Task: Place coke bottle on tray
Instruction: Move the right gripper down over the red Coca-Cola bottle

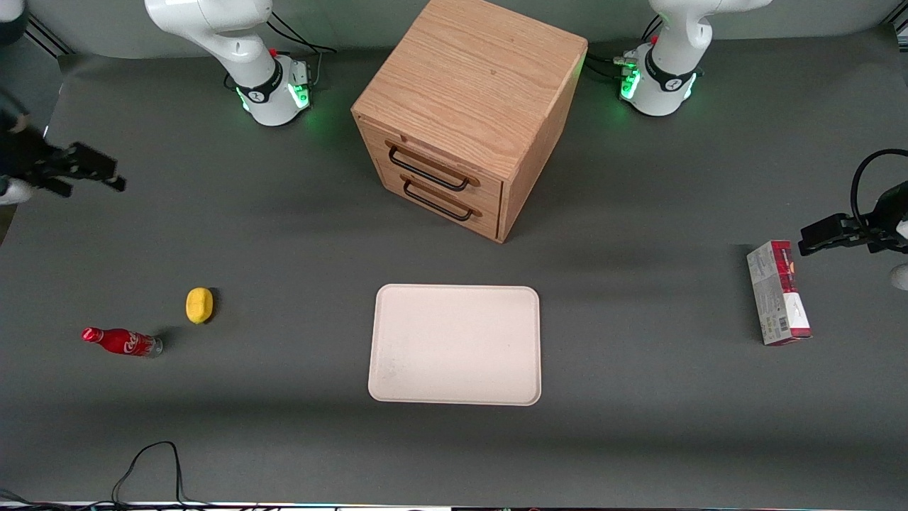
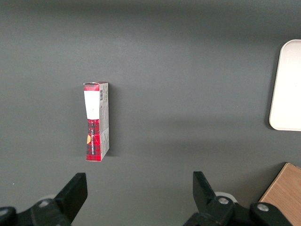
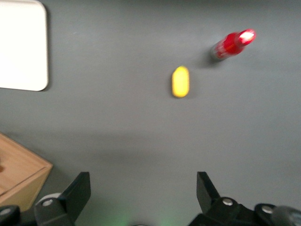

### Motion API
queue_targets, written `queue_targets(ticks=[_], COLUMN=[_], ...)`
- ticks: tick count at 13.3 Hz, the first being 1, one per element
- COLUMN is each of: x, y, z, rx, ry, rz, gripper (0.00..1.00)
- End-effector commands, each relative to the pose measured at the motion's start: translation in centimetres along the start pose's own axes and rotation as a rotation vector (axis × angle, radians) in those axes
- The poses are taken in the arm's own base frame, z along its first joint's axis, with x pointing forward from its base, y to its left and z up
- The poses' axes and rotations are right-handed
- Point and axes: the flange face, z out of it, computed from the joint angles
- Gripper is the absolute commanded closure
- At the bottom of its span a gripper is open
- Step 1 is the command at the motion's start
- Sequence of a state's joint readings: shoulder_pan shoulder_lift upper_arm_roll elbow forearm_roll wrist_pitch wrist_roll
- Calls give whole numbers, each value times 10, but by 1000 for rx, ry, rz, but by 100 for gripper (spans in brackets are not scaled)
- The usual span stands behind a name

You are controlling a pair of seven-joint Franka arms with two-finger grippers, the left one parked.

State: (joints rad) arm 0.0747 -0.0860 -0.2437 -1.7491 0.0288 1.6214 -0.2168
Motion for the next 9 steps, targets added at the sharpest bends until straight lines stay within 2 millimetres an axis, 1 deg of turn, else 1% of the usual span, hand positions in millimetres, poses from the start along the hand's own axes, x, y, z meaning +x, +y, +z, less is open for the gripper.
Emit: queue_targets(ticks=[1,2,3,4,6,7,9], x=[62,80,99,113,132,145,162], y=[65,81,89,91,104,106,121], z=[16,29,42,57,91,108,150], rx=[-66,-96,-126,-125,-81,-75,-99], ry=[-31,-40,-38,-34,6,40,67], rz=[-102,-124,-148,-172,-165,-198,-228], gripper=[0,0,0,0,0,0,0])
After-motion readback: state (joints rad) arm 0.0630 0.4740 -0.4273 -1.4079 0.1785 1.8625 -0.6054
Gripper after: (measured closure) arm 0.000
